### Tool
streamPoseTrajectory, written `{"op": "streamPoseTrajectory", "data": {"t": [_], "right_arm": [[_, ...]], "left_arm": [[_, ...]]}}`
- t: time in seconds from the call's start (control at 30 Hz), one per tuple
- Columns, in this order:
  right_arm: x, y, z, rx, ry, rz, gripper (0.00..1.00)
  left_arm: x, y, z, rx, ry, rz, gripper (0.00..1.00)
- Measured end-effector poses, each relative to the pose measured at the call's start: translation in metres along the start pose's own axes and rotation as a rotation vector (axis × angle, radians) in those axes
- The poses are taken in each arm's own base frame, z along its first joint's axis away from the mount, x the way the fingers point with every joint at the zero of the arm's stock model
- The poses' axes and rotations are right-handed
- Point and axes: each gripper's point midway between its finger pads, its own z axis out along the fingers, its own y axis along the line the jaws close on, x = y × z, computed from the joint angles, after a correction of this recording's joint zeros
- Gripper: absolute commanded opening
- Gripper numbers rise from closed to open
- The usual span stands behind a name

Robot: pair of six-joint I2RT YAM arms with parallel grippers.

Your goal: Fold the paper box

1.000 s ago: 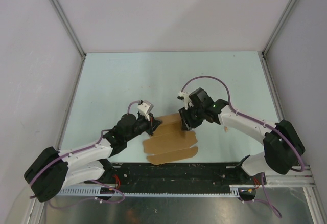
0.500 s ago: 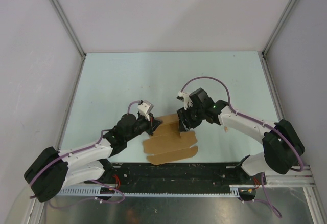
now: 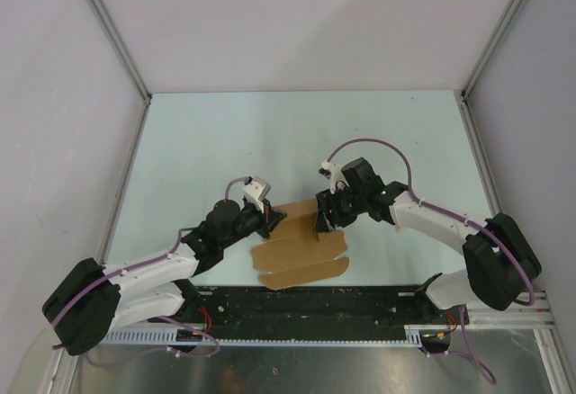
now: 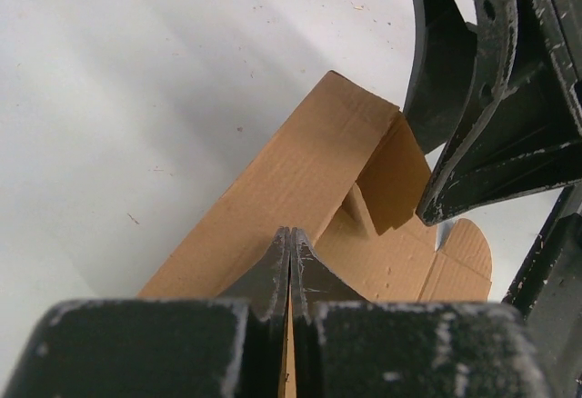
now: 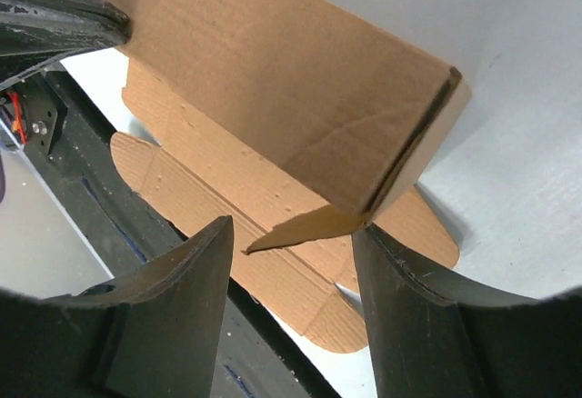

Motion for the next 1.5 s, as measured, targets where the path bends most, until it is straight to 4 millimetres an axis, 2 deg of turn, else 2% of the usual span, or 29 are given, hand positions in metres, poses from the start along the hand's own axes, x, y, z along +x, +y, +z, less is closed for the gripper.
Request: {"op": "streamPoseTrajectory", "data": {"t": [0.3,0.83,0.93,1.07,1.23,1.5], "right_arm": [[-0.013,-0.003,-0.008,-0.058,-0.103,0.062,0.60],[-0.025,0.015,-0.006,-0.184,-0.194,0.085,0.60],[-0.028,0.015,-0.013,-0.173,-0.216,0.068,0.60],[-0.036,0.012,-0.034,-0.121,-0.280,0.023,0.60],[-0.039,-0.005,-0.056,0.006,-0.339,-0.001,0.59],[-0.023,-0.052,-0.062,0.246,-0.309,0.070,0.59]], "left_arm": [[0.000,0.000,0.000,0.000,0.000,0.000,0.00],[0.000,0.000,0.000,0.000,0.000,0.000,0.00],[0.000,0.000,0.000,0.000,0.000,0.000,0.00],[0.000,0.000,0.000,0.000,0.000,0.000,0.00],[0.000,0.000,0.000,0.000,0.001,0.000,0.00],[0.003,0.001,0.000,-0.002,0.010,-0.001,0.00]]}}
